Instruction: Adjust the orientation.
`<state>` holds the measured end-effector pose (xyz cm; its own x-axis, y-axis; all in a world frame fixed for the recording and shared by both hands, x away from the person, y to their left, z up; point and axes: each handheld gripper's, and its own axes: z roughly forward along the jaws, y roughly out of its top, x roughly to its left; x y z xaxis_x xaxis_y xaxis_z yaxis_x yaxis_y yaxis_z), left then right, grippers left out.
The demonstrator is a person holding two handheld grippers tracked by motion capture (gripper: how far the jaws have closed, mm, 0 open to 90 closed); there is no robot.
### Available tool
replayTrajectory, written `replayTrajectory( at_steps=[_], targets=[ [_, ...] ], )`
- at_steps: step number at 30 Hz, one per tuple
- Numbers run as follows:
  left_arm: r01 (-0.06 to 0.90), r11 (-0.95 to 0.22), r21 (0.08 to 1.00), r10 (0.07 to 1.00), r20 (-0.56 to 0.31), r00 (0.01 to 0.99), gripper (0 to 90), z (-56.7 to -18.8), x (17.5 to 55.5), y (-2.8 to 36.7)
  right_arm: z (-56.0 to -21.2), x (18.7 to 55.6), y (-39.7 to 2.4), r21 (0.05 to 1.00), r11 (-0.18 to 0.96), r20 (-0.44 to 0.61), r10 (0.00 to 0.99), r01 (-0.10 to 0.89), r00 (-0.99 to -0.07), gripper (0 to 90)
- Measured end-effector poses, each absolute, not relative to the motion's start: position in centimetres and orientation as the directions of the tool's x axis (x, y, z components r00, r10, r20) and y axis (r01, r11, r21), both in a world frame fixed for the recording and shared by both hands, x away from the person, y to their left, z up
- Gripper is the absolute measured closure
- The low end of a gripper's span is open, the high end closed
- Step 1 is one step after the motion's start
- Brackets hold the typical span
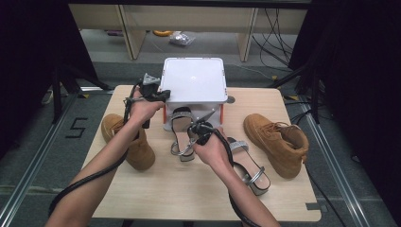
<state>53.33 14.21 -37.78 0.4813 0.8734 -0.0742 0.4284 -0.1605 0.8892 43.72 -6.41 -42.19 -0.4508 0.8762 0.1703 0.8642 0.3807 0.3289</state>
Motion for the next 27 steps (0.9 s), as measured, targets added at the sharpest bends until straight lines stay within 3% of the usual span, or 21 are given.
replayTrajectory(
  at_steps=[4, 5, 12, 14, 20, 27],
  targets=[
    [0.428, -0.154, 0.890, 0.875, -0.078, 0.477, 89.4, -37.8, 53.3, 14.1, -43.1, 42.4, -6.2, 0.309, 0.394, 0.215, 0.858, 0.866, -0.467, 90.0],
    [0.428, -0.156, 0.890, 0.876, -0.076, 0.477, 89.4, -37.7, 53.3, 14.1, -43.8, 42.1, -6.2, 0.333, 0.432, 0.197, 0.837, 0.838, -0.510, 90.0],
    [0.428, -0.163, 0.889, 0.873, -0.072, 0.483, 89.4, -37.8, 53.4, 14.2, -45.2, 41.7, -5.2, 0.320, 0.427, 0.206, 0.840, 0.846, -0.502, 90.0],
    [0.426, -0.157, 0.891, 0.874, -0.076, 0.480, 89.4, -37.8, 53.3, 14.1, -45.8, 42.0, -5.2, 0.358, 0.470, 0.189, 0.810, 0.807, -0.555, 90.0],
    [0.427, -0.152, 0.891, 0.873, -0.081, 0.481, 89.5, -37.8, 53.4, 14.2, -46.1, 42.0, -4.4, 0.359, 0.390, 0.197, 0.856, 0.848, -0.478, 90.0],
    [0.426, -0.161, 0.891, 0.873, -0.072, 0.482, 89.5, -37.8, 53.3, 14.1, -46.0, 42.0, -4.7, 0.429, 0.380, 0.198, 0.846, 0.819, -0.496, 90.0]
  ],
)
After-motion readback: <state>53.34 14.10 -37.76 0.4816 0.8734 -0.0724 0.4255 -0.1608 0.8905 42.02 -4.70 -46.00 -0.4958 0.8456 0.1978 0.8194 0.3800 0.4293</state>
